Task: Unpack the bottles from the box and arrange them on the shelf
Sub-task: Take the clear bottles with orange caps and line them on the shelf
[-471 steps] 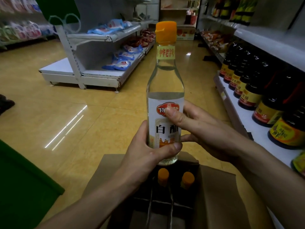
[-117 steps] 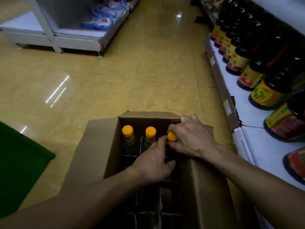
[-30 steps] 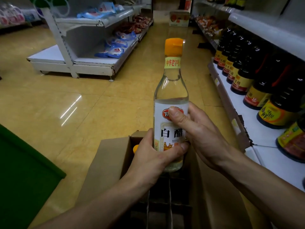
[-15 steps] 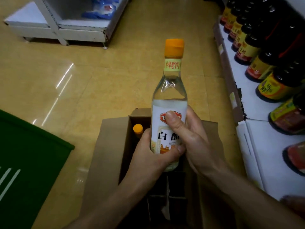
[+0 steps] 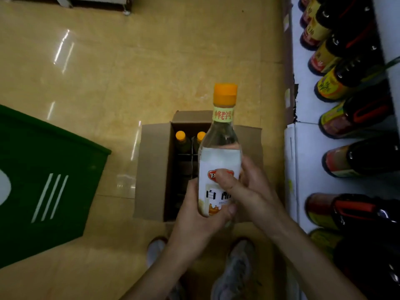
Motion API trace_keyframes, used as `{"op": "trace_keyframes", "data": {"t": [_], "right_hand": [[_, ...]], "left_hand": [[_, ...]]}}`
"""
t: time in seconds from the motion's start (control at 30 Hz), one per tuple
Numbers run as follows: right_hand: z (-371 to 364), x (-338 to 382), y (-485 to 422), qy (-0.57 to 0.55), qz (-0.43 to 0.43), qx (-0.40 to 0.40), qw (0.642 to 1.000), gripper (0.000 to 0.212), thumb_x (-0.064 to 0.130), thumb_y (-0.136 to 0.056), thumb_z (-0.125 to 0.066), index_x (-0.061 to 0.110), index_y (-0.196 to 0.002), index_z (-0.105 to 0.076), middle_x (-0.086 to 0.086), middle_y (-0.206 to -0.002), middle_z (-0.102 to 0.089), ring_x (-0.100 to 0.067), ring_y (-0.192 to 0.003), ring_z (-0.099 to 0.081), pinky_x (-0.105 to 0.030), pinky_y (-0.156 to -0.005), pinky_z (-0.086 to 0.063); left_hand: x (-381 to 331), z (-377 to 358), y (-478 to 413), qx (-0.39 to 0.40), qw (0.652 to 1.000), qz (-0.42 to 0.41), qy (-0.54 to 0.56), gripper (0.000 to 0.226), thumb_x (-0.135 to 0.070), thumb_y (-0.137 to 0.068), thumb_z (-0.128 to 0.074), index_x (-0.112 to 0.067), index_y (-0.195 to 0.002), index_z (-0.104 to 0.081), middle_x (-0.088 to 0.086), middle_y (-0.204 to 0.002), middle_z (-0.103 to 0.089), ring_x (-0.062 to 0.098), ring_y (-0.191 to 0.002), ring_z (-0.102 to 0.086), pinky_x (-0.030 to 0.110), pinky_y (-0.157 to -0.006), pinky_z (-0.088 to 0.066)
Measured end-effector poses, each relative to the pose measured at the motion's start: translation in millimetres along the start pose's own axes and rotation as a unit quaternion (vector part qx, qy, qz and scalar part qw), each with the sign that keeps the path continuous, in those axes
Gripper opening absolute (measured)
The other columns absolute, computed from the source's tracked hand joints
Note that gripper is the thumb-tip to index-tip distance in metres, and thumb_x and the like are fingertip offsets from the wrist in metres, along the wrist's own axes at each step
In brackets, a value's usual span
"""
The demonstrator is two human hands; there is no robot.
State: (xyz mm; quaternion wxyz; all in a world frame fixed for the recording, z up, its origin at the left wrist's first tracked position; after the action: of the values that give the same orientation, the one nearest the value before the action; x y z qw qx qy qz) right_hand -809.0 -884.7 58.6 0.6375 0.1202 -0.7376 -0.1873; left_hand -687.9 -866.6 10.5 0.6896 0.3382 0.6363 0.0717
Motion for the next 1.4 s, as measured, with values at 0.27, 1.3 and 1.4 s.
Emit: {"op": "trace_keyframes", "data": {"t": [0.27, 1.3, 1.4], "right_hand": [[-14, 140, 66, 0.000, 0.011, 0.008, 1.000, 0.052, 0.041, -0.080, -0.071, 0.036, -0.130, -0.058, 0.006, -0.114, -0.077, -0.011, -0.104, -0.074, -0.027, -0.076, -0.061], [4, 629, 295, 0.102, 0.257, -0.058, 0.959, 0.039, 0.040, -0.087, -0.071, 0.030, -0.123, -0.063, 0.004, -0.113, -0.076, -0.015, -0.110, -0.071, -0.048, -0.097, -0.057], [8, 653, 311, 0.115, 0.275, -0.061, 0.953, 0.038, 0.041, -0.088, -0.069, 0.032, -0.125, -0.062, 0.005, -0.113, -0.076, -0.012, -0.107, -0.072, -0.037, -0.089, -0.059]], "left_hand": [[-125, -4, 85, 0.028, 1.000, 0.011, 0.009, 0.067, -0.029, -0.073, -0.091, -0.043, -0.124, -0.050, -0.012, -0.108, -0.074, 0.010, -0.100, -0.073, 0.032, -0.077, -0.063], [-589, -95, 321, 0.086, 0.965, -0.244, -0.032, 0.058, -0.046, -0.071, -0.082, -0.035, -0.123, -0.058, -0.003, -0.110, -0.075, 0.015, -0.103, -0.074, 0.033, -0.086, -0.062], [-612, -105, 335, 0.093, 0.960, -0.261, -0.042, 0.049, -0.035, -0.079, -0.083, -0.036, -0.122, -0.058, -0.006, -0.110, -0.076, 0.009, -0.101, -0.073, 0.026, -0.081, -0.060]]}}
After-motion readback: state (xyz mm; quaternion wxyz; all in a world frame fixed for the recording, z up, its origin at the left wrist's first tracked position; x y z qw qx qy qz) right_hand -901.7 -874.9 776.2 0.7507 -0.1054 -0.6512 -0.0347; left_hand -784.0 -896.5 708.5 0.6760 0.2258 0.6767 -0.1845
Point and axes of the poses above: each hand's wrist, its own y-axis away from the middle knuckle, its own z-axis out of the back of the hand, x = y × z, the point moved 10 cm from there along -y, towards the middle knuckle
